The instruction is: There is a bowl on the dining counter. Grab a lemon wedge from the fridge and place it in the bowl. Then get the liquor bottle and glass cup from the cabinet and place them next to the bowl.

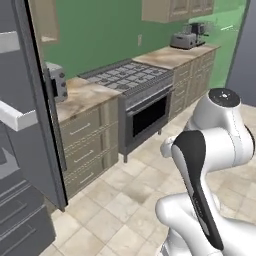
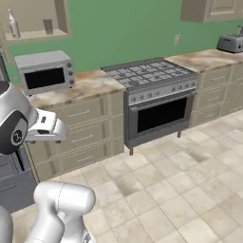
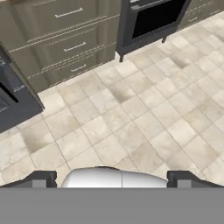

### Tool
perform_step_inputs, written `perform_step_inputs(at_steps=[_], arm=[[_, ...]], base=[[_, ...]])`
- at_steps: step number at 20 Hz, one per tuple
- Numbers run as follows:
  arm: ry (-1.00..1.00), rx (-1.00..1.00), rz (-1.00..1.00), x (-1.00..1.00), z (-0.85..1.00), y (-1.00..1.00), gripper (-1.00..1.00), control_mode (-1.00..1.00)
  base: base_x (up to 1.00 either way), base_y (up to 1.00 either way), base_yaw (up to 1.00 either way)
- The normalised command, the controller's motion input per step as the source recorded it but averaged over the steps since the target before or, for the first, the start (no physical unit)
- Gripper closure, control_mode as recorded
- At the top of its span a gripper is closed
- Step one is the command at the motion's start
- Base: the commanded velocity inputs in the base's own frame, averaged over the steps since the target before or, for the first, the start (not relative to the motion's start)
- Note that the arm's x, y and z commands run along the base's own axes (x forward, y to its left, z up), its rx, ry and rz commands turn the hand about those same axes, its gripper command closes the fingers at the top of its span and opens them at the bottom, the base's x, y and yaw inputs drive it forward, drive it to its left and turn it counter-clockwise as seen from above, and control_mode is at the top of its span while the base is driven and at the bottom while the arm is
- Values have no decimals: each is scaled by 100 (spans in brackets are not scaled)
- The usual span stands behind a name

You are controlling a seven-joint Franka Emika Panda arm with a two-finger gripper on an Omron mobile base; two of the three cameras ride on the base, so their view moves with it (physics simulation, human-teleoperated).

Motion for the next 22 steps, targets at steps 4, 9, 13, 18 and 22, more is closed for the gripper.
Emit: perform_step_inputs(at_steps=[4,9,13,18,22], arm=[[0,0,0,0,0,0,-100,100],[0,0,0,0,0,0,-100,100],[0,0,0,0,0,0,-100,100],[0,0,0,0,0,0,-100,100],[0,0,0,0,0,0,-100,100]], base=[[100,-46,50],[100,-46,52],[99,-34,52],[100,-10,46],[88,0,31]])
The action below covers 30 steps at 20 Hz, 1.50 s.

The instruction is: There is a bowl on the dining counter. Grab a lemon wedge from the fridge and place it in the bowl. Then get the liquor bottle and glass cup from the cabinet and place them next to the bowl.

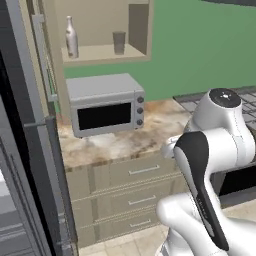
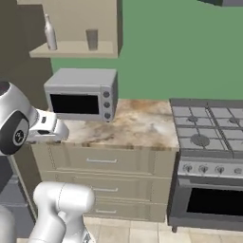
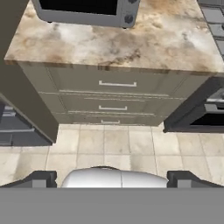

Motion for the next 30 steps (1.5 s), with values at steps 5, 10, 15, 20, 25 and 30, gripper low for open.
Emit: perform_step_inputs(at_steps=[5,10,15,20,25,30], arm=[[0,0,0,0,0,0,-100,100],[0,0,0,0,0,0,-100,100],[-2,0,3,14,12,0,-100,-100],[-30,0,10,-21,60,0,-100,-100],[-32,-1,18,-14,70,0,-100,-100],[-15,-6,16,25,63,19,-100,-100]], base=[[88,0,4],[88,0,0],[31,0,0],[0,0,0],[0,0,0],[0,0,0]])
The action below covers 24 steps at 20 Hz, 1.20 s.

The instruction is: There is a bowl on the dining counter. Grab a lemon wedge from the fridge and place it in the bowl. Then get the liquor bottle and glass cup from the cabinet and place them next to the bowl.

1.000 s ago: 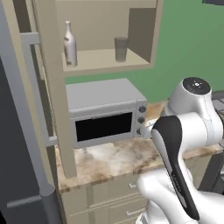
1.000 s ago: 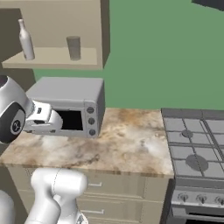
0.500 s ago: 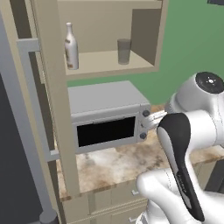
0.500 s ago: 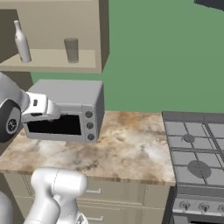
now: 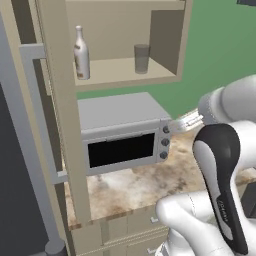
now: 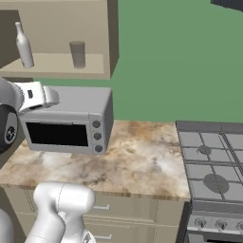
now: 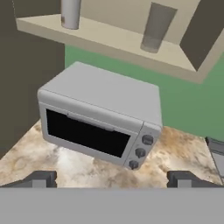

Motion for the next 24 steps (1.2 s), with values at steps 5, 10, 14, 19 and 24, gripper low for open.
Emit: perform_step_inputs(at_steps=[5,10,14,19,24], arm=[[-7,-13,2,47,51,25,-100,-100],[-7,-18,0,53,39,17,-100,-100],[-11,-18,0,15,24,14,-100,-100],[-19,-21,1,7,7,23,-100,-100],[-5,-15,0,59,14,4,-100,-100]], base=[[0,0,0],[0,0,0],[0,0,0],[0,0,0],[0,0,0]])
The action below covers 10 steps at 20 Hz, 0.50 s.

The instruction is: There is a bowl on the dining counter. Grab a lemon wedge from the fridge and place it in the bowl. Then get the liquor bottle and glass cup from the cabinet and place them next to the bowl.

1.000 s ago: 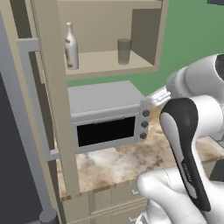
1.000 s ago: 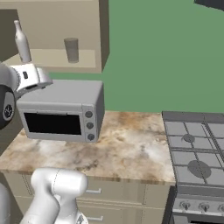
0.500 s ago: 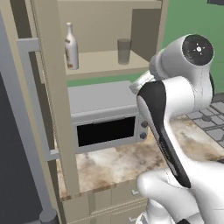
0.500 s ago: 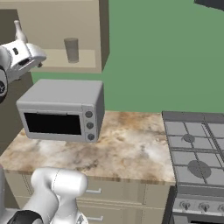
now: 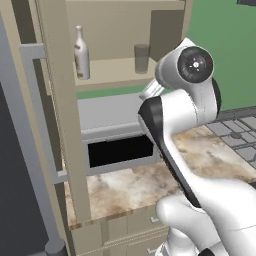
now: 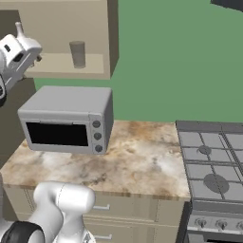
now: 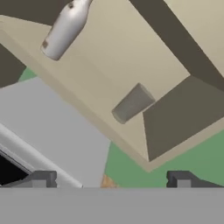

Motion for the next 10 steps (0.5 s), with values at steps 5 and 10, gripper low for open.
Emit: perform_step_inputs(at_steps=[5,10], arm=[[0,-9,0,71,21,0,-100,-100],[0,-12,0,40,12,0,-100,-100]], base=[[0,0,0],[0,0,0]])
